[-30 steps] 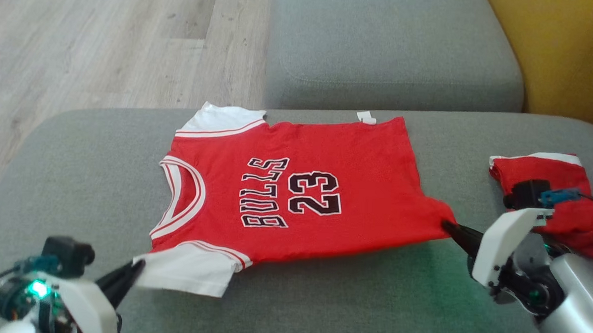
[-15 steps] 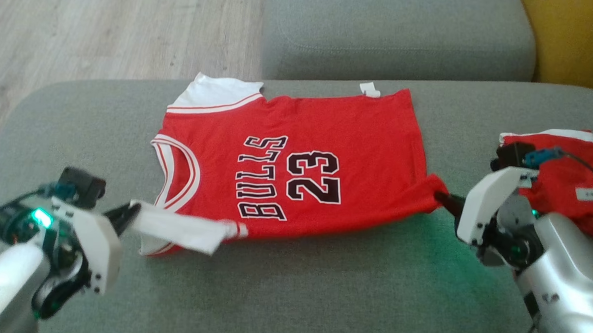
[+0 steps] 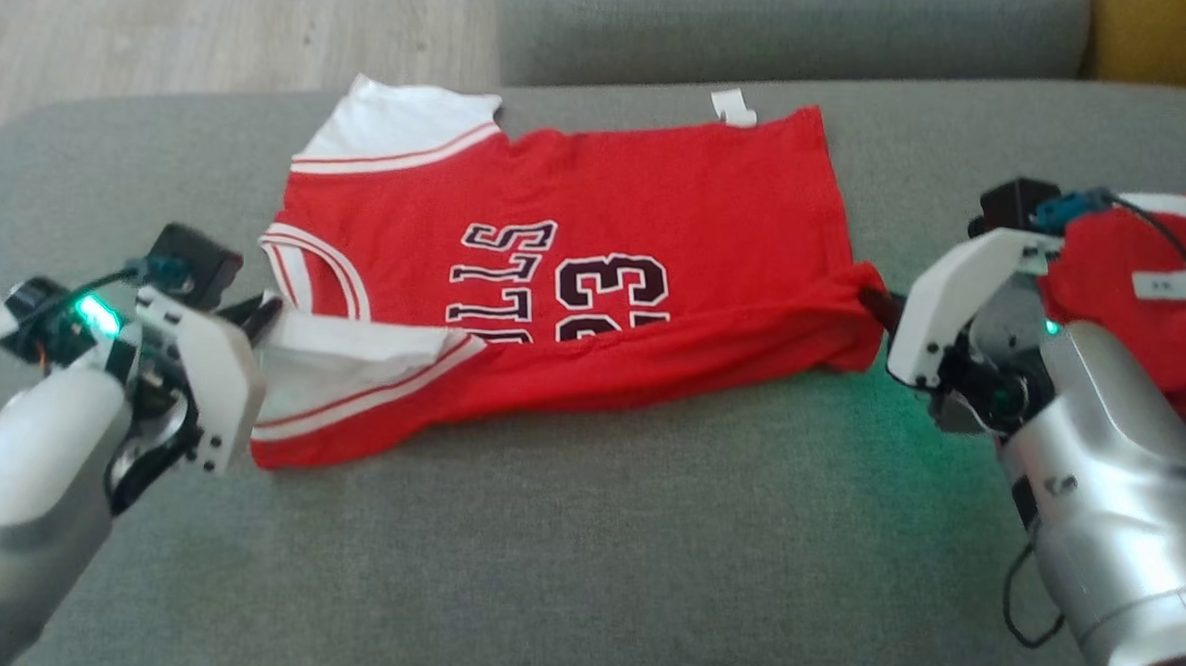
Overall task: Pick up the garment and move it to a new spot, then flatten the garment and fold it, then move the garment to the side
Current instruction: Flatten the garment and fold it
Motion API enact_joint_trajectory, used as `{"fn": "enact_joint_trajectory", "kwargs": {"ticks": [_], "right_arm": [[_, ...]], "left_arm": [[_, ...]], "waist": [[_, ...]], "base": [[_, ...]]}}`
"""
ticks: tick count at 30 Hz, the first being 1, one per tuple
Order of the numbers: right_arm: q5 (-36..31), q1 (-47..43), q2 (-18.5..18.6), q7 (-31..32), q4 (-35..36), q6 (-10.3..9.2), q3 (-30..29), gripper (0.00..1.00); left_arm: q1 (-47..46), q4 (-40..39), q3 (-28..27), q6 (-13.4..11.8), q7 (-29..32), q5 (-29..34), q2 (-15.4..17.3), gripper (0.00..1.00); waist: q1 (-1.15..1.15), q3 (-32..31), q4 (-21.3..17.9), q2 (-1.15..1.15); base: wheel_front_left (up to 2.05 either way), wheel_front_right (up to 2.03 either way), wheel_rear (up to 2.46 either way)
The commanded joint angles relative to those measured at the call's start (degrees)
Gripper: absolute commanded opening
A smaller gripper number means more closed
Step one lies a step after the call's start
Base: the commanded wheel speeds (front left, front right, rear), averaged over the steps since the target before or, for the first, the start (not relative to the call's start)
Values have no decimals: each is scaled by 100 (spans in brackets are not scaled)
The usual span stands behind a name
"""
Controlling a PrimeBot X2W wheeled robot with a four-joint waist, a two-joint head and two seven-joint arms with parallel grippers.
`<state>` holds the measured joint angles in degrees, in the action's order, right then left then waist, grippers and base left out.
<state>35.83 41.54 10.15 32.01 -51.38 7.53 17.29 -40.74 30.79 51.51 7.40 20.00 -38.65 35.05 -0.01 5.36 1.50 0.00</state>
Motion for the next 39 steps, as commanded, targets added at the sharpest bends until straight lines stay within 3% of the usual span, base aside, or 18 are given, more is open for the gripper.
{"fn": "enact_joint_trajectory", "kwargs": {"ticks": [1, 5, 6, 7, 13, 17, 20, 24, 28, 33, 39], "right_arm": [[-78, 330, -99, -99, 92, -4, 29, 0], [-205, 556, -158, -272, -208, -4, -1, 0], [-265, 613, -158, -392, -295, -4, -41, 37], [-335, 668, -156, -555, -374, -4, -87, 100], [-604, 902, -242, -1809, -697, -4, -423, 100], [-569, 804, -214, -2761, -432, -4, -418, 100], [-545, 557, -117, -3494, -83, -4, -314, 100], [-510, 52, -53, -4257, 299, -4, -359, 100], [-577, -552, -131, -4560, 668, -4, -561, 100], [-979, -1193, -275, -4673, 1169, -4, -859, 100], [-1784, -2350, -600, -4698, 2120, -4, -1391, 100]], "left_arm": [[-518, 58, -199, 2, -116, 76, 160, 0], [-871, 518, -53, 6, -373, 190, -61, 0], [-950, 640, -43, 6, -484, 234, -125, 76], [-1018, 768, -54, -19, -608, 269, -198, 100], [-1306, 1321, -234, -356, -1806, 437, -658, 100], [-1305, 1465, -603, -699, -2915, 302, -945, 100], [-1149, 1363, -895, -899, -3374, 146, -1134, 100], [-666, 694, -1474, -1194, -3493, 34, -1296, 100], [282, -323, -2109, -1524, -3497, 284, -1428, 100], [1279, -1041, -2510, -1668, -3498, 669, -1594, 100], [2498, -1361, -2892, -1709, -3499, 1044, -1980, 100]], "waist": [[1, 143, -65, 0], [1, 293, -106, 0], [1, 323, -111, 0], [1, 347, -114, 0], [1, 332, -66, 0], [1, 149, 10, 0], [1, -66, 73, 0], [1, -368, 160, 0], [1, -594, 231, 0], [1, -694, 289, 0], [1, -788, 328, 0]], "base": [[0, 0, 0], [0, 0, 0], [0, 0, 0], [0, 0, 0], [0, 0, 0], [0, 0, 0], [0, 0, 0], [0, 0, 0], [0, 0, 0], [0, 0, 0], [0, 0, 0]]}}
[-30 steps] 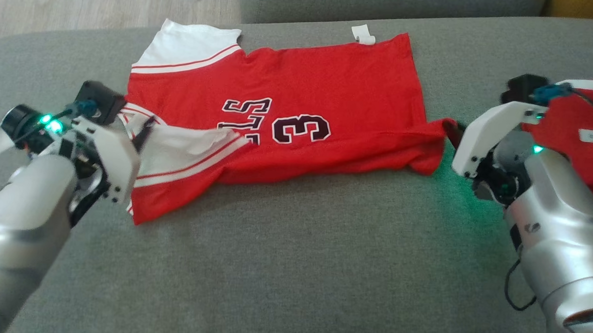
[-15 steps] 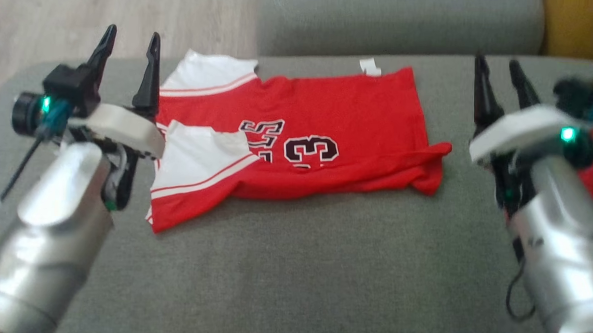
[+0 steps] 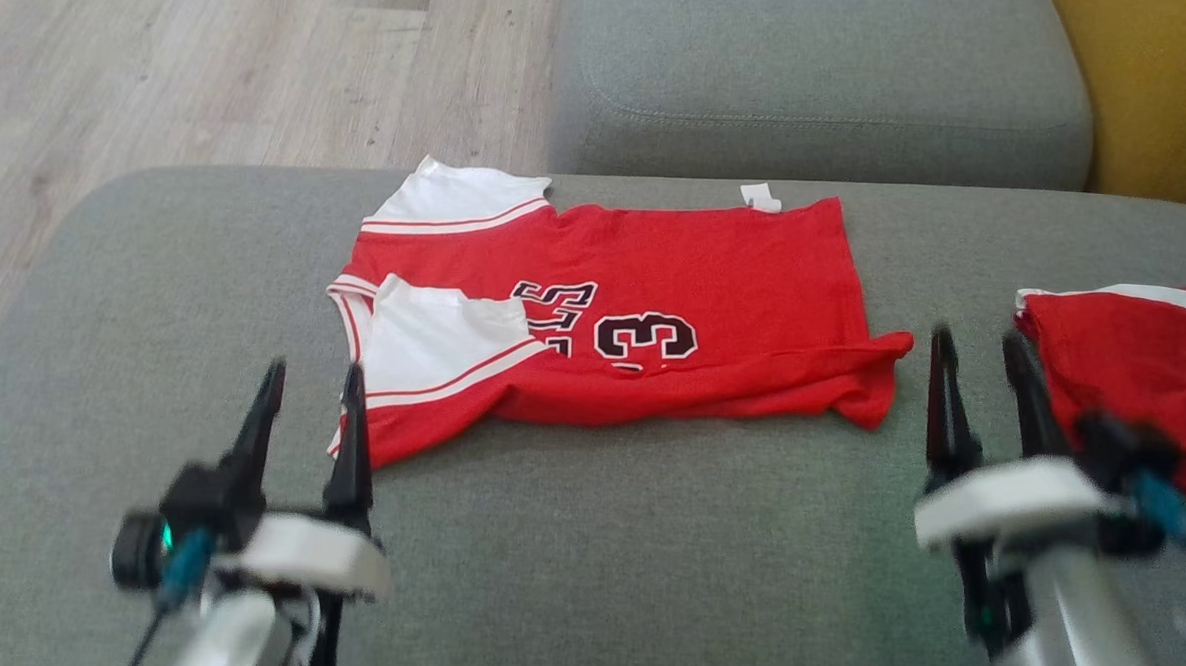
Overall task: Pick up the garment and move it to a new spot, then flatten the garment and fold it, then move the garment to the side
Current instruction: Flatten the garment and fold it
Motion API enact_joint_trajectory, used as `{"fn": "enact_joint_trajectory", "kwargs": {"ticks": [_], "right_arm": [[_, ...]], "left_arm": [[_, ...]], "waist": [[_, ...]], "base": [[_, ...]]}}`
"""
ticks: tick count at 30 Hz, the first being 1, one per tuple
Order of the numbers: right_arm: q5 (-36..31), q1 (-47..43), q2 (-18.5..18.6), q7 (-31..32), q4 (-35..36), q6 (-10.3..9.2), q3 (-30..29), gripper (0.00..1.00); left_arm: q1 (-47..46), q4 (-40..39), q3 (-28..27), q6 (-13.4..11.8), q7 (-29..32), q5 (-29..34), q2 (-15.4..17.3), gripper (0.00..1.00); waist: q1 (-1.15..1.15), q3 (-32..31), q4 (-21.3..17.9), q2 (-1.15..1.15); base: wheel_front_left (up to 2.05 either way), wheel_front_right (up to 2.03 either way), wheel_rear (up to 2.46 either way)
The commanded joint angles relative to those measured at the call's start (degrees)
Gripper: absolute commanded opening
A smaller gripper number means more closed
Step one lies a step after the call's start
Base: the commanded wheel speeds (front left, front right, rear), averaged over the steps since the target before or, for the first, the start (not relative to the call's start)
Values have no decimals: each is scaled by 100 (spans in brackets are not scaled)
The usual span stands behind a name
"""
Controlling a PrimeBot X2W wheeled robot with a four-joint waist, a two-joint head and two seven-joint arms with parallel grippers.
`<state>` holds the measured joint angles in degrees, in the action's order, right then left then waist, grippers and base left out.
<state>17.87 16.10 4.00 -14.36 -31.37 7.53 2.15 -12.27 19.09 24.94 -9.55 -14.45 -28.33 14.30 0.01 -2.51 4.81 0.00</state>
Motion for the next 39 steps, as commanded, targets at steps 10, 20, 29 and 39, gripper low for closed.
{"fn": "enact_joint_trajectory", "kwargs": {"ticks": [10, 20, 29, 39], "right_arm": [[50, -775, -110, -62, 801, -4, 98, 100], [117, -637, -112, -55, 1028, -4, 386, 100], [158, -506, -112, 14, 1291, -4, 544, 100], [231, -463, -112, 41, 1411, -4, 609, 100]], "left_arm": [[550, -299, -970, 162, -54, 493, -503, 100], [-170, 1441, -1003, 181, 445, 590, -558, 100], [-1053, 2775, -1163, 86, 771, 459, -450, 100], [-1540, 3681, -1048, 215, 1197, 412, -476, 0]], "waist": [[-1, 13, -92, 0], [-1, 362, -430, 0], [-1, 848, -703, 0], [-1, 1037, -749, 0]], "base": [[0, 0, 0], [0, 0, 0], [0, 0, 0], [0, 0, 0]]}}
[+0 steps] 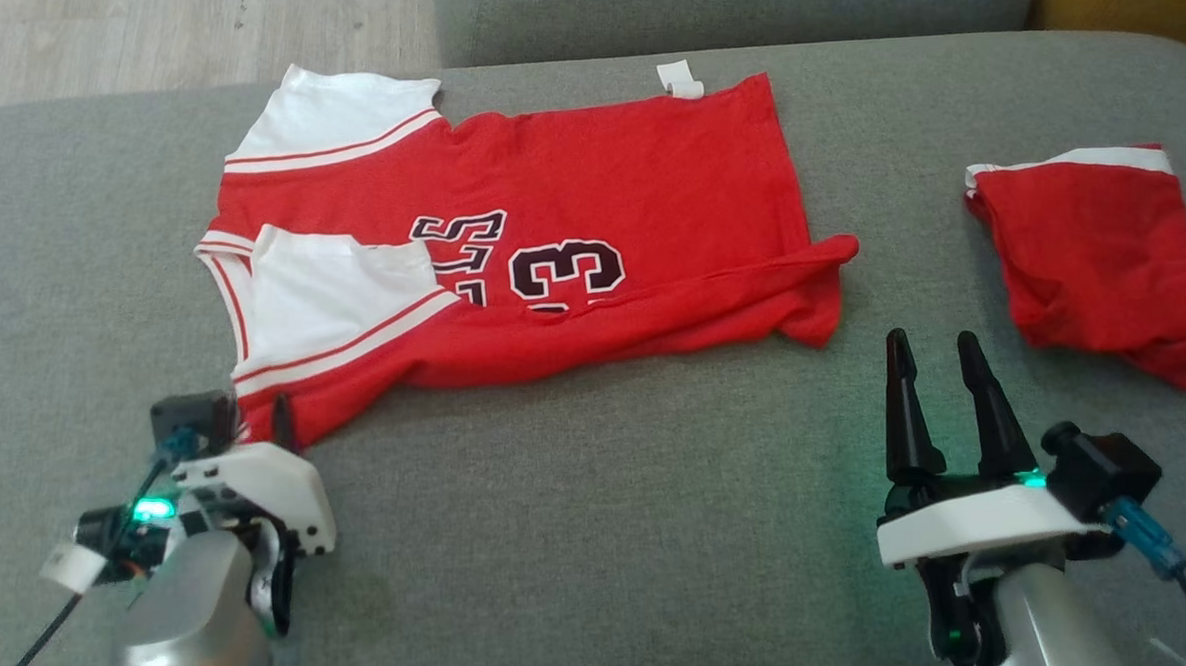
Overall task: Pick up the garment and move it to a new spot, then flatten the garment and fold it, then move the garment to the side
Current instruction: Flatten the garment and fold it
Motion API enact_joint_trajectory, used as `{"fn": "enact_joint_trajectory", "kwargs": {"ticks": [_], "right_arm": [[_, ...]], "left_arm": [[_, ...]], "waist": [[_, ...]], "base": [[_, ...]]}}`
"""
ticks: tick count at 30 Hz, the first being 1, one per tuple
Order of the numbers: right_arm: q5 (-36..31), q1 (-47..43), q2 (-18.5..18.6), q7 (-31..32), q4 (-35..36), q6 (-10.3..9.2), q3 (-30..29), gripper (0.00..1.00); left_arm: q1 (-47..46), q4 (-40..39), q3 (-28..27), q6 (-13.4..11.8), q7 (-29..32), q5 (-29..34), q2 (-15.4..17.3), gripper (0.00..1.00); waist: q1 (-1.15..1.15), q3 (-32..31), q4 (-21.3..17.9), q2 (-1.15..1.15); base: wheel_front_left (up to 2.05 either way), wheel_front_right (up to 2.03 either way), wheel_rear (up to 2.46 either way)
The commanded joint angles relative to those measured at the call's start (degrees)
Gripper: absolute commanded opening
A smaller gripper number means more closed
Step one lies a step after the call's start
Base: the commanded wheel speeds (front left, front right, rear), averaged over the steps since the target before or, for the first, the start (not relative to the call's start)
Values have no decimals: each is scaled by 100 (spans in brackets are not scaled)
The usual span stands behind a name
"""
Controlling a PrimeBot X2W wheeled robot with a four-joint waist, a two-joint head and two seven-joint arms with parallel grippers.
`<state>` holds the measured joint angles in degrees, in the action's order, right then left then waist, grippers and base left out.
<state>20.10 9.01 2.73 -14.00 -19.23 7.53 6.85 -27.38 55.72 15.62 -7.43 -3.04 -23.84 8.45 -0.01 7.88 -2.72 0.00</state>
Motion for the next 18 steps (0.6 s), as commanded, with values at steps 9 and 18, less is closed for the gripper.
{"fn": "enact_joint_trajectory", "kwargs": {"ticks": [9, 18], "right_arm": [[-50, 596, 15, 810, -342, -4, -67, 100], [220, 1666, 15, 1731, -2020, -4, -421, 100]], "left_arm": [[-326, -275, -187, 211, -1026, -70, 67, 0], [-380, -1009, -180, 369, -1192, 152, 43, 0]], "waist": [[1, -66, 269, 0], [1, -58, 564, 0]], "base": [[0, 0, 0], [0, 0, 0]]}}
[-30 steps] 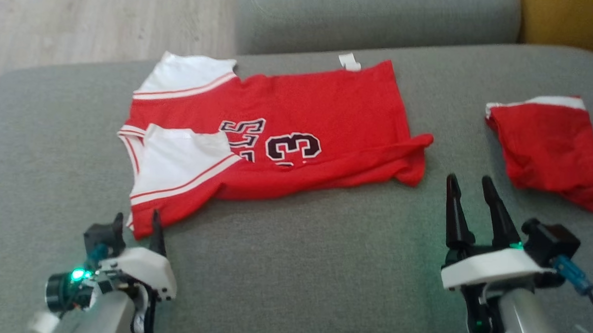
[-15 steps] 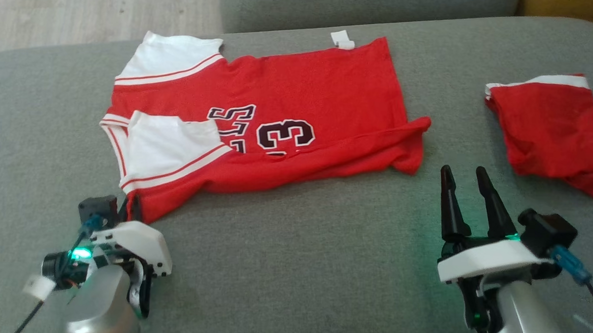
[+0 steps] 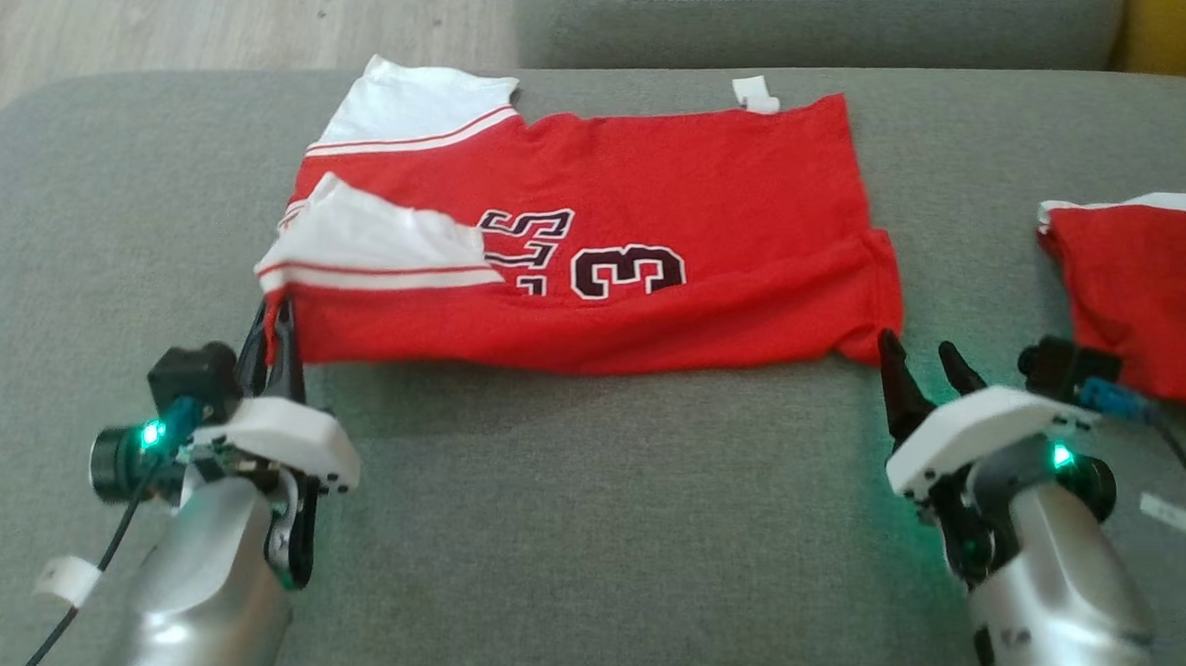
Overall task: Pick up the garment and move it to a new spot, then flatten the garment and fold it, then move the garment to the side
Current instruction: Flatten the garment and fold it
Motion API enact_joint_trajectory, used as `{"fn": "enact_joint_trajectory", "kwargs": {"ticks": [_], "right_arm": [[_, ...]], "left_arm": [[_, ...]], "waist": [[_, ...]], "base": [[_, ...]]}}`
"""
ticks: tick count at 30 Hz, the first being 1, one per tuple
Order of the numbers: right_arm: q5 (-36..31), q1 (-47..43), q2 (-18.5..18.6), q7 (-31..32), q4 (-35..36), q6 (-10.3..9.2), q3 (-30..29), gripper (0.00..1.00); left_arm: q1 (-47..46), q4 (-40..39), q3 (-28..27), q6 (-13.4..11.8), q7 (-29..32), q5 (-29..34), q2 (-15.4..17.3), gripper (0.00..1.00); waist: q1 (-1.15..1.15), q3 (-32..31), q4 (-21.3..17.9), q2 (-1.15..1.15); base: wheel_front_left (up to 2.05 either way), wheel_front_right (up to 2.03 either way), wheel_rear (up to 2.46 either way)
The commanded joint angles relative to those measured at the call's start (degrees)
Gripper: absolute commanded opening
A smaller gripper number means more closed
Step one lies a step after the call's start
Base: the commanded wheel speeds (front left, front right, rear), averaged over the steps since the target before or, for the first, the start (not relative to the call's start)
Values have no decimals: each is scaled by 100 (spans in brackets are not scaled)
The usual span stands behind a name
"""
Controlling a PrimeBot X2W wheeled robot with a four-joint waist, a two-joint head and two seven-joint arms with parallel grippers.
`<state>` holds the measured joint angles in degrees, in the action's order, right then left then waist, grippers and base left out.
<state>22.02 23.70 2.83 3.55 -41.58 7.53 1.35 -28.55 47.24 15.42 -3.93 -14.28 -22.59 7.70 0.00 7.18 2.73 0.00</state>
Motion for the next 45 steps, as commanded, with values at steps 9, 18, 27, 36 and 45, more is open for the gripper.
{"fn": "enact_joint_trajectory", "kwargs": {"ticks": [9, 18, 27, 36, 45], "right_arm": [[99, 1456, 5, 198, -1822, -4, 19, 100], [-683, 2129, 5, 340, -3031, -4, 356, 0], [-910, 2124, 5, 349, -3156, -4, 322, 0], [-228, 1577, 26, 849, -2723, -4, 857, 0], [968, 411, 460, 1744, -1154, -4, 1407, 0]], "left_arm": [[-114, -840, -202, 101, -71, 333, 7, 0], [-41, -855, -223, 176, -72, 517, -100, 0], [237, -578, -361, 154, -72, 600, -21, 0], [805, -264, -369, 254, -72, 643, 39, 0], [1472, -123, -290, 340, 134, 538, 109, 0]], "waist": [[0, 181, 209, 0], [0, 177, 307, 0], [0, -234, 103, 0], [0, -981, -112, 0], [0, -1487, -152, 0]], "base": [[0, 0, 0], [0, 0, 0], [0, 0, 0], [0, 0, 0], [0, 0, 0]]}}
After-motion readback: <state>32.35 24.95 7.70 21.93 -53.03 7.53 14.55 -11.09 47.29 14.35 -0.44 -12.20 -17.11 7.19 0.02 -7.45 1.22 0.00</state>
